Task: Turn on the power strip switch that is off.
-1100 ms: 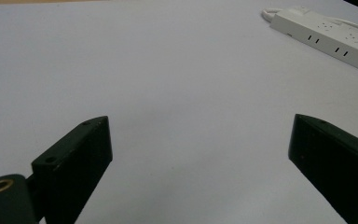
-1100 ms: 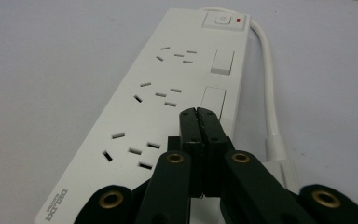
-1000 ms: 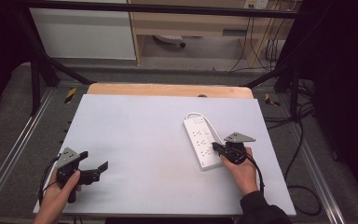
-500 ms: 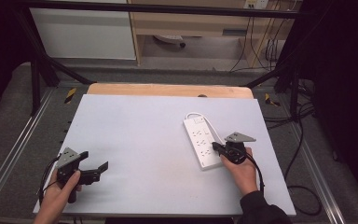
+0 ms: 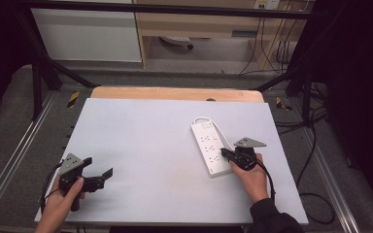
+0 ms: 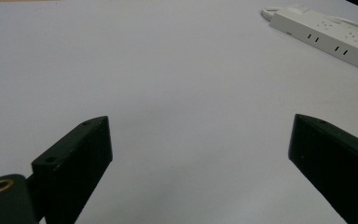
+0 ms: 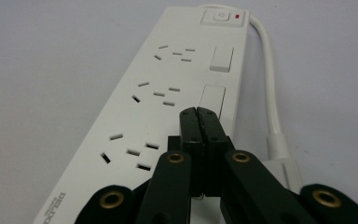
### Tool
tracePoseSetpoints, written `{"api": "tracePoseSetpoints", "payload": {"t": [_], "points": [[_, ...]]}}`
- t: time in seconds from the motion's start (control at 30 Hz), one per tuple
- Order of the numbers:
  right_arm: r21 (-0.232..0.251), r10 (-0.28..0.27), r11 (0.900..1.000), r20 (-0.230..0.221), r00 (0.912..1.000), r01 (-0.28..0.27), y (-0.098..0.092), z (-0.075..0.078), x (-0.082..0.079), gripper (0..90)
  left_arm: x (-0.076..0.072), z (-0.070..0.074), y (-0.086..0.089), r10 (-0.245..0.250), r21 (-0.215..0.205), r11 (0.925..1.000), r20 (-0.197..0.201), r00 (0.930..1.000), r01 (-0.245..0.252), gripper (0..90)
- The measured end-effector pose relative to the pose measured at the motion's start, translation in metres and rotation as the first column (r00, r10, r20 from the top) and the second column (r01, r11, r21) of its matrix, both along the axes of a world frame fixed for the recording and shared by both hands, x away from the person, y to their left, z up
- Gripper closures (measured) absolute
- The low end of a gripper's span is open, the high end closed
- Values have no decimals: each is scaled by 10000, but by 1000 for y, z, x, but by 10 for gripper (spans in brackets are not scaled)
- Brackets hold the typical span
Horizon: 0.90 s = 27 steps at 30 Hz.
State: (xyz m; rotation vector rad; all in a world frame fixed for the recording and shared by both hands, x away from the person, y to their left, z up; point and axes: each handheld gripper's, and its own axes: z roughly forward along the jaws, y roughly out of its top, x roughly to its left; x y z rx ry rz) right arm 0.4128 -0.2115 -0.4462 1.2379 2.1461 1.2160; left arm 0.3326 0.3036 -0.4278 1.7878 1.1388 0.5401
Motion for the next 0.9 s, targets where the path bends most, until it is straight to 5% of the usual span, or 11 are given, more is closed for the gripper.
{"api": "tracePoseSetpoints", "payload": {"t": [0.9], "points": [[284, -1, 9996, 244, 9997, -6, 3, 4, -1, 900, 0, 0, 1, -3, 11, 10000, 8, 10000, 3, 62]]}}
